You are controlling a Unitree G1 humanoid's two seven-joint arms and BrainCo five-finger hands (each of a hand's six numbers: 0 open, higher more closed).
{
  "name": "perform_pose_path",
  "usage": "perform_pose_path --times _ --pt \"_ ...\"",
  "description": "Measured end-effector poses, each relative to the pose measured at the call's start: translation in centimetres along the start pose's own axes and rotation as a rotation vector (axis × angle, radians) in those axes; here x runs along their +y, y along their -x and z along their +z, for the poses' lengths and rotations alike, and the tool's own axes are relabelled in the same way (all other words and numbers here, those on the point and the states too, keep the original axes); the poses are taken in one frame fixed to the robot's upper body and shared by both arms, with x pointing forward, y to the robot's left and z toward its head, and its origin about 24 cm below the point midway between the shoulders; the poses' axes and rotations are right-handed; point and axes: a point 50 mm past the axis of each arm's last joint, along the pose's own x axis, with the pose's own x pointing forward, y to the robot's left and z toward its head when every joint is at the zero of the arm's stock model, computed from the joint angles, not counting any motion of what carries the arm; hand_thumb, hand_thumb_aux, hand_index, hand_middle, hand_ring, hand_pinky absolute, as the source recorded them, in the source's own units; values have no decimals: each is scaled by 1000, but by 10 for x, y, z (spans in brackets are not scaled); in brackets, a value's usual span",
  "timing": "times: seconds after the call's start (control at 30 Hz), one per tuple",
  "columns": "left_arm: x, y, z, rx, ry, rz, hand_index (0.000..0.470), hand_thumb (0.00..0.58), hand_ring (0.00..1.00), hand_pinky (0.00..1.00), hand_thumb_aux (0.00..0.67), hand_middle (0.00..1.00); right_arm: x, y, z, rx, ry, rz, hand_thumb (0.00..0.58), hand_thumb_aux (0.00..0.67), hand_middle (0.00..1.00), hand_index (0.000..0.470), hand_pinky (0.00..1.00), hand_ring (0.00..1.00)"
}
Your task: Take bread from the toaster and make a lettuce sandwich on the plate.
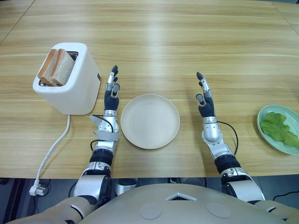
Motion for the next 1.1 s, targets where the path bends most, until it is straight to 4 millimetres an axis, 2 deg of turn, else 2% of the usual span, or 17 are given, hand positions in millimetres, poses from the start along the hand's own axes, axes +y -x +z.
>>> perform_pose_path --times 0.4,0.5,0.53,0.57,0.6,0.63,0.7,0.77,0.87,0.97,1.1 --pt "-1 0 1 -6 4 -18 0 0 0 0 0 0 0 0 1 -10 -5 -6 0 0 0 0 0 0" --pt "10 4 14 -120 -157 -20 0 0 0 0 0 0 0 0 1 -11 -6 -9 0 0 0 0 0 0" --pt "21 5 28 -207 -255 0 0 0 0 0 0 0 0 0 1 -11 -1 -8 0 0 0 0 0 0" --pt "40 6 50 -321 -415 48 0 0 0 0 0 0 1 -1 1 -14 2 -3 0 0 0 0 0 0" --pt "47 7 57 -356 -465 66 0 0 0 0 0 0 1 -1 1 -15 2 -3 0 0 0 0 0 0" --pt "66 10 72 -405 -583 121 0 0 0 0 0 0 1 -2 1 -17 3 2 0 0 0 0 0 0" --pt "109 20 95 -428 -836 217 0 0 0 0 0 0 3 -4 3 -29 7 14 0 0 0 0 0 0" --pt "146 26 103 -367 -1007 291 0 0 0 0 0 0 5 -4 3 -32 10 25 0 0 0 0 0 0" --pt "185 30 103 -251 -1172 357 0 0 0 0 0 0 7 -3 4 -35 9 33 0 0 0 0 0 0" --pt "214 34 88 -98 -1258 355 0 0 0 0 0 0 9 -4 5 -38 8 39 0 0 0 0 0 0" --pt "237 34 69 48 -1293 361 0 0 0 0 0 0 9 -4 3 -31 13 39 0 0 0 0 0 0"
